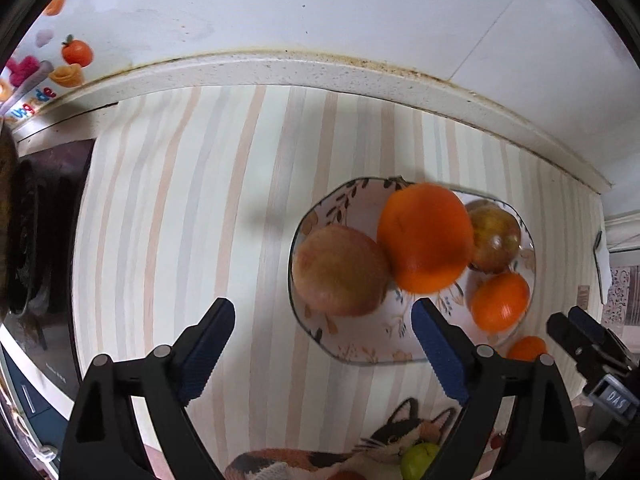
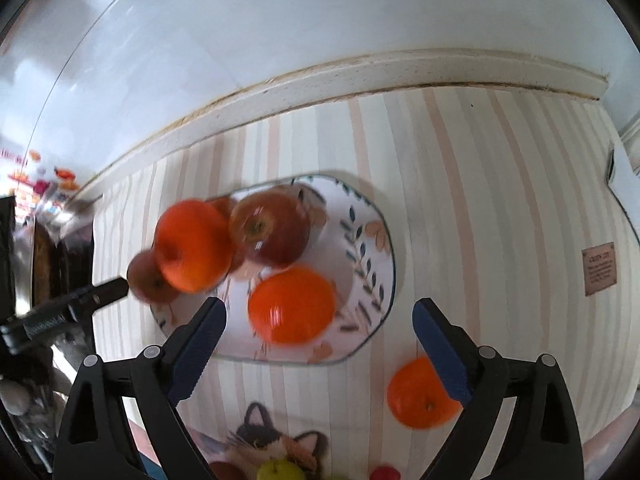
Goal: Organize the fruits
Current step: 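Release the red apple from the left tool while the right tool drops the tangerine, then grasp the brown fruit with the left tool while the right tool grasps a green apple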
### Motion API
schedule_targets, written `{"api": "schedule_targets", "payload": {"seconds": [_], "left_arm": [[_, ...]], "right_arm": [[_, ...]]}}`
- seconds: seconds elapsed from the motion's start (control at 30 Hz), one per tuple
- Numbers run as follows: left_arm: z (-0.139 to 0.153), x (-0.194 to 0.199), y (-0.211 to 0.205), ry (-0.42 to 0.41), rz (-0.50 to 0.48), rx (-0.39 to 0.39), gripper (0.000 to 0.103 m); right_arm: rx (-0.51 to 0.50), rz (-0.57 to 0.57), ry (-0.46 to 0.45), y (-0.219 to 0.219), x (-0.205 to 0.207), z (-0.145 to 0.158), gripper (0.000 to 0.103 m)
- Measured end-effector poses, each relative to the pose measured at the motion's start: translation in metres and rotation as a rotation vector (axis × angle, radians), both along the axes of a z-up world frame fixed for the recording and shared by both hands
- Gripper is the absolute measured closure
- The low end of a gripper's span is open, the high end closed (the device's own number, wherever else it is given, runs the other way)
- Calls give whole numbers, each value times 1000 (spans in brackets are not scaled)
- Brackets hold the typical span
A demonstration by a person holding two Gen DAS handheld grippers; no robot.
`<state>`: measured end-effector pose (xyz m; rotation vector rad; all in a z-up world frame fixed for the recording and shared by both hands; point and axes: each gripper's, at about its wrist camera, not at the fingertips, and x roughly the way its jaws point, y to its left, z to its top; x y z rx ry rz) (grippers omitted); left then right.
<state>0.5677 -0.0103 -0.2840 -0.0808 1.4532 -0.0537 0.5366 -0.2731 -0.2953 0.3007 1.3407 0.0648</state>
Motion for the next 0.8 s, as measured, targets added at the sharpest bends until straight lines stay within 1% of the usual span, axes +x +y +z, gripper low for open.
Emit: {"api": "schedule_targets", "payload": {"seconds": [0.13,0.3,0.67,0.73,0.8], "left_arm": [[18,-26,-4,-38,-6,9,13],[37,-59,-7,-85,-17,26,13],[100,-116,-17,-234,-37,60,13],[110,-124,-18,-255,-39,57,13],[118,-132,-18,-272,-41,37,13]], "right_arm": [[-35,28,-34,12,-24,16,7],[-59,44,-83,23,-52,44,6],[-97,52,-209,38,-105,113,7],[-99,49,-227,38,-114,123,7],[-92,41,-235,37,-123,130,7]]}}
